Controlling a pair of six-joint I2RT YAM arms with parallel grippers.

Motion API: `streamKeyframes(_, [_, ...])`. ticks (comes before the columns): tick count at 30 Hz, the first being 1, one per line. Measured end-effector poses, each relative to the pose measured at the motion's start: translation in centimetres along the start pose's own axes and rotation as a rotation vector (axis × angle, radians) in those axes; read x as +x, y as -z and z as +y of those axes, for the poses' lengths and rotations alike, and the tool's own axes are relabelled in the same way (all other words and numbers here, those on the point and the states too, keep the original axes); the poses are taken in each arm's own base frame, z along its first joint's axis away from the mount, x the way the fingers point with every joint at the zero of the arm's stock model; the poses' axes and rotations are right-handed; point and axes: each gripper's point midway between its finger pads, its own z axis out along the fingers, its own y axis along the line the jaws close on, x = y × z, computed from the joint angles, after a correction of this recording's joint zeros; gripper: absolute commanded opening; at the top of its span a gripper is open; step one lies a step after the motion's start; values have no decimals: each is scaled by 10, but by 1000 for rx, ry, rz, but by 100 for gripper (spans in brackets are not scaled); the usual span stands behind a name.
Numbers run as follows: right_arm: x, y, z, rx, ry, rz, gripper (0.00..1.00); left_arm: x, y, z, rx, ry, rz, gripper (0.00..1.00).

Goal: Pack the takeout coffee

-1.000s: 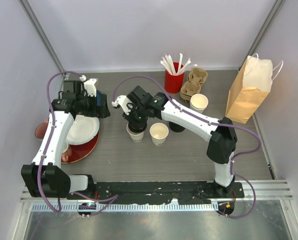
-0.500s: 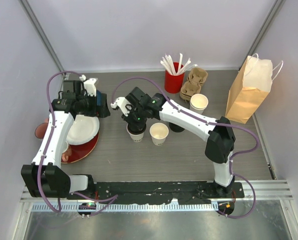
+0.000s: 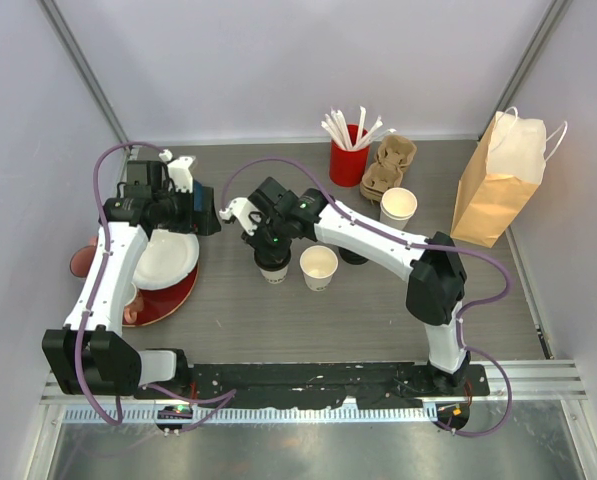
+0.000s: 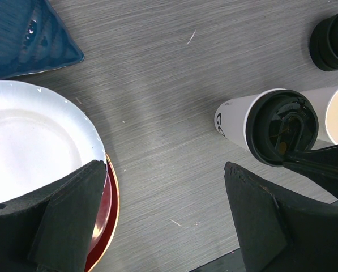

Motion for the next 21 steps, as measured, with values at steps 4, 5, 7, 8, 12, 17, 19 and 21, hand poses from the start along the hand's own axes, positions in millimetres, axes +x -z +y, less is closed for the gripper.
streamKeyframes(4, [0,-2,-1,1,1,-1,1,0,0,0,0,0,0,90])
streamKeyframes(5, [0,-3,-1,0,0,1,1,0,0,0,0,0,0,90])
streamKeyframes(7, [1,-4,-1,0,0,3,1,0,0,0,0,0,0,90])
streamKeyframes(8, [1,-5,-1,0,-1,4,1,0,0,0,0,0,0,90])
streamKeyframes(12, [1,-5,-1,1,0,4,1,0,0,0,1,0,0,90])
streamKeyframes(17, [0,-6,-1,1,0,5,16,0,0,-1,5,0,0,90])
streamKeyframes(19, [0,-6,-2,1,1,4,22,2,-1,-1,8,1,3,90])
streamKeyframes(21, [0,-6,-1,1,-1,5,27,4,-2,-2,14,4,10,89])
